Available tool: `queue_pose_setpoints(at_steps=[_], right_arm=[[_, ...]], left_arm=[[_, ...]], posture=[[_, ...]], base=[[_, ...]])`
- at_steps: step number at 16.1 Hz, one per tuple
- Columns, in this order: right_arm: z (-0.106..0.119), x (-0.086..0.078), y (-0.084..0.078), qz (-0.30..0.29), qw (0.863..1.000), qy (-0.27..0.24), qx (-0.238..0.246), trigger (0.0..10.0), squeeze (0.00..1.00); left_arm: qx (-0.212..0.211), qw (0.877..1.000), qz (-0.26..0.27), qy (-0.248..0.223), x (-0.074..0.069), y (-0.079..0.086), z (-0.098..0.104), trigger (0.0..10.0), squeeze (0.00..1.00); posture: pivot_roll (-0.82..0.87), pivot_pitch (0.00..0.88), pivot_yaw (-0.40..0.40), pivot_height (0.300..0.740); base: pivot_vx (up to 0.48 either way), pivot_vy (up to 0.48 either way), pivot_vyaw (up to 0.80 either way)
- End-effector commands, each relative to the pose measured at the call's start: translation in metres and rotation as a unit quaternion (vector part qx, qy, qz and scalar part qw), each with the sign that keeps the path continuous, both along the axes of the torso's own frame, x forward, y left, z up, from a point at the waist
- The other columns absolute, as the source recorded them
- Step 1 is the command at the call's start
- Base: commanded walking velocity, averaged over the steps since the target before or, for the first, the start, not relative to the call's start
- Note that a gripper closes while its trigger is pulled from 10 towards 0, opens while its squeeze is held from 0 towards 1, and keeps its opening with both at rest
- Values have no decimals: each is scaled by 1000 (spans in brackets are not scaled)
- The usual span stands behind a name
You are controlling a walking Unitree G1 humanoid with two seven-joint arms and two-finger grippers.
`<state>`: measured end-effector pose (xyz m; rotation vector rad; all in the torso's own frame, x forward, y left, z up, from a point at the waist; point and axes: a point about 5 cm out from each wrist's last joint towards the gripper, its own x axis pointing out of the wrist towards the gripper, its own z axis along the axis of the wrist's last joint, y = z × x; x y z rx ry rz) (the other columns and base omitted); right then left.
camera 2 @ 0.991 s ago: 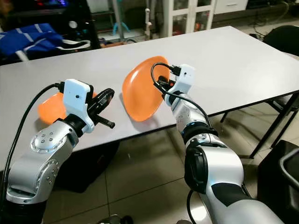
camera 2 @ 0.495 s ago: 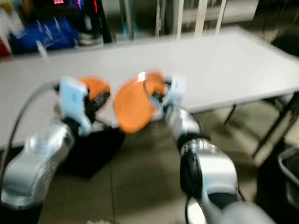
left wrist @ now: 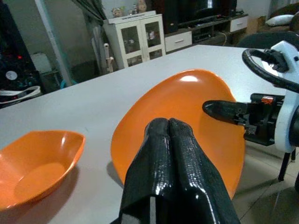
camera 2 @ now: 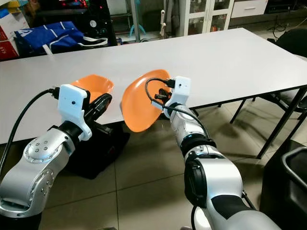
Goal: Setting the table
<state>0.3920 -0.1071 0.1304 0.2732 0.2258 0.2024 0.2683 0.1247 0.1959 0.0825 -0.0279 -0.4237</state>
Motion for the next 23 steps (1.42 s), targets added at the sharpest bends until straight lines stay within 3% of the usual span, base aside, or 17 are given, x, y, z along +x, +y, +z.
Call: queue_pose_setpoints(at_steps=[1,6,20,23], right_arm=[[-18,-8,2,13,999,36,-39,10000,0],[-15,-6,2,15,998,26,-55,10000,0],[-13,-5,2,3,998,15,-59,10000,0],[-14,-6,3,2,998,16,-61,10000,0]], left_arm=[[5,1000,7,-5,-1,2,3,10000,0],[-1,1000,18,-9,1,1,3,10000,0],[19,1000,7,-24,5,-2,7,10000,0],[19,1000,7,-19,5,-1,6,10000,0]], posture=[[-32,0,86,740],[-39,0,84,740],[-37,0,95,740],[-38,0,99,740]], base=[[0,0,0],[0,0,0],[444,0,0],[0,0,0]])
